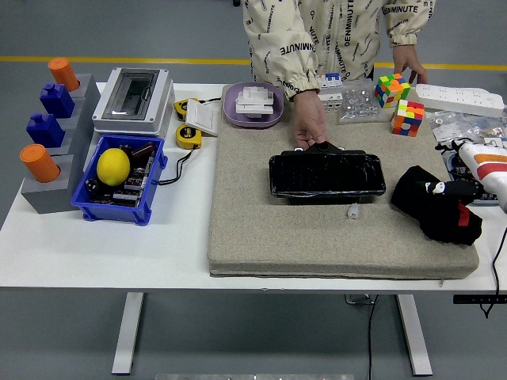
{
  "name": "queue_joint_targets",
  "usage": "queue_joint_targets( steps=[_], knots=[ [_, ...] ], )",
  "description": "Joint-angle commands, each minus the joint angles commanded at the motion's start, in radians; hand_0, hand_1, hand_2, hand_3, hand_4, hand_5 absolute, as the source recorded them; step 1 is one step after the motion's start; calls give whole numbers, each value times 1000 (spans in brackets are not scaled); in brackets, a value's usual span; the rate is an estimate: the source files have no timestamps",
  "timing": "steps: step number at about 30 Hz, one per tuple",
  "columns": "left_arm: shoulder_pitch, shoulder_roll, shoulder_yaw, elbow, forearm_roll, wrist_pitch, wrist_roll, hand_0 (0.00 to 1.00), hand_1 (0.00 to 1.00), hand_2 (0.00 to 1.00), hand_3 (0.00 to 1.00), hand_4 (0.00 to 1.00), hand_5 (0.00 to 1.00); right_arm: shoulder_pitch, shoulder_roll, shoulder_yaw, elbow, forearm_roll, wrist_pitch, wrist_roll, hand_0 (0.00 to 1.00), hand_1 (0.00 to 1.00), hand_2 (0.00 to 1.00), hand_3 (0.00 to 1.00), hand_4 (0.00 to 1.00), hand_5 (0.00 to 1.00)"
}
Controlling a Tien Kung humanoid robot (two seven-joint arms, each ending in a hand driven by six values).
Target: Pick the rag up,wipe the panel,place it on the desk
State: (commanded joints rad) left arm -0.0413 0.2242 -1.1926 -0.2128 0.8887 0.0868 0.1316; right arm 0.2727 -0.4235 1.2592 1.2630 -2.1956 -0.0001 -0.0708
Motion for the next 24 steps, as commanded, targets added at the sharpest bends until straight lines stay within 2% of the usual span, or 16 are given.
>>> queue_joint_targets(
  steps=[10, 24],
  knots=[
    [1, -1, -3, 1, 0, 1, 0, 649, 663, 695, 581, 683, 448, 0, 23, -11, -79, -15, -75, 37, 829, 745, 840, 844, 998, 693],
    [4, 3, 7, 0, -4, 1, 0, 650, 663, 695, 580, 682, 448, -1, 51, 8, -169, -8, -104, 64, 832, 743, 836, 839, 998, 698]
  ],
)
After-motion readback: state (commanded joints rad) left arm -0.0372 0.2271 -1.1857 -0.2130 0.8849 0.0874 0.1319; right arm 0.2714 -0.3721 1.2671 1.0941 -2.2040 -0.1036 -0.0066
